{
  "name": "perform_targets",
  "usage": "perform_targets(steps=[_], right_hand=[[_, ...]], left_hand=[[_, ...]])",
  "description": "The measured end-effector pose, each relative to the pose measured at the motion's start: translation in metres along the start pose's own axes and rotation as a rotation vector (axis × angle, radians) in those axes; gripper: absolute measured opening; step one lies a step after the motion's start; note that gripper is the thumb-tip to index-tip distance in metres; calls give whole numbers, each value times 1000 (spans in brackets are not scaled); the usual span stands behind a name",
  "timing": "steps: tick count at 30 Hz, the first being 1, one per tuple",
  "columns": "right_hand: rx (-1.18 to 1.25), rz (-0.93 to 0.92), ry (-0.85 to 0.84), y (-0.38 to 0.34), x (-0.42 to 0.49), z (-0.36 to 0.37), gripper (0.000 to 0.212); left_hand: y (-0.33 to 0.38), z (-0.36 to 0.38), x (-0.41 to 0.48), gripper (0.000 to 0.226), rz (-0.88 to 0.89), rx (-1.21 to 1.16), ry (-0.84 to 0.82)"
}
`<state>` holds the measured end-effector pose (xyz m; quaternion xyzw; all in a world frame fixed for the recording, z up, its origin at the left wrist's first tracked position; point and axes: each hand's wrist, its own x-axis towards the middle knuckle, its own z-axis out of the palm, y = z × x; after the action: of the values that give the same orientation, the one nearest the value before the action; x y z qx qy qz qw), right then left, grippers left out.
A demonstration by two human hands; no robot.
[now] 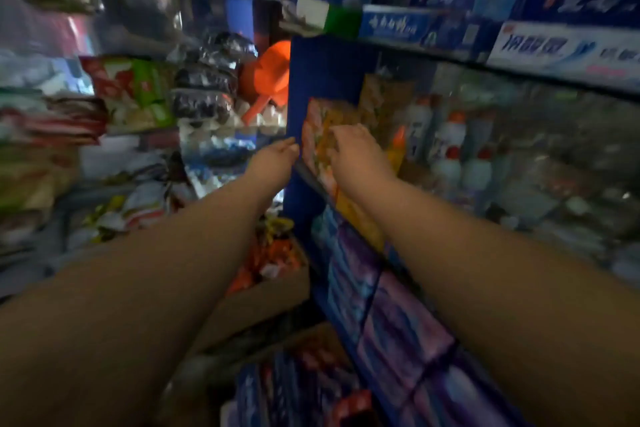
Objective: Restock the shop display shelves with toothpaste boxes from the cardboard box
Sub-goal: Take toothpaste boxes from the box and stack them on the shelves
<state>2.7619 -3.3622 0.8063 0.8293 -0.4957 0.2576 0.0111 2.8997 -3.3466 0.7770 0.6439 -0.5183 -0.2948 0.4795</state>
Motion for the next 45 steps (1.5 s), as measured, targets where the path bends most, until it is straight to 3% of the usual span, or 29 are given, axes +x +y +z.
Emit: perform_targets(steps=[5,9,14,19,21,23,27,32,34,37,39,41,45], right_hand=[[49,73,-305,5,-68,88,39],[196,244,-594,17,-130,162,44],[286,431,-947,39,-205,246,42],[302,596,-1132,48,-254,309,51],[288,646,-1147,49,-267,330,58],[274,688,-1145,50,-277,345,59],[263,840,-1111,51,-287,367,60],[245,852,-1157,49,-293,379,65],[268,884,-1154,49,-291,377,60],[411,1074,-1103,47,-281,367,50],[512,1151,-986,46,-274,357,63],[565,1135,-881,45,-267,343,76],[570,945,-807,43,-247,293,69]], left_hand=[[-102,18,-53,38,-126,238,-98],[-185,41,-99,39,-360,327,-218],[-286,72,-160,37,-745,265,-303],[-347,95,-200,45,-905,230,-292],[-359,103,-206,40,-912,252,-324],[-374,109,-208,40,-914,260,-255],[-393,118,-206,67,-1018,298,-128],[-400,126,-205,79,-1115,335,-100],[-398,126,-206,74,-1135,319,-50],[-389,123,-203,52,-930,433,53],[-373,123,-191,42,-828,292,34],[-353,126,-176,45,-879,145,-45],[-307,124,-151,56,-972,-219,-75]])
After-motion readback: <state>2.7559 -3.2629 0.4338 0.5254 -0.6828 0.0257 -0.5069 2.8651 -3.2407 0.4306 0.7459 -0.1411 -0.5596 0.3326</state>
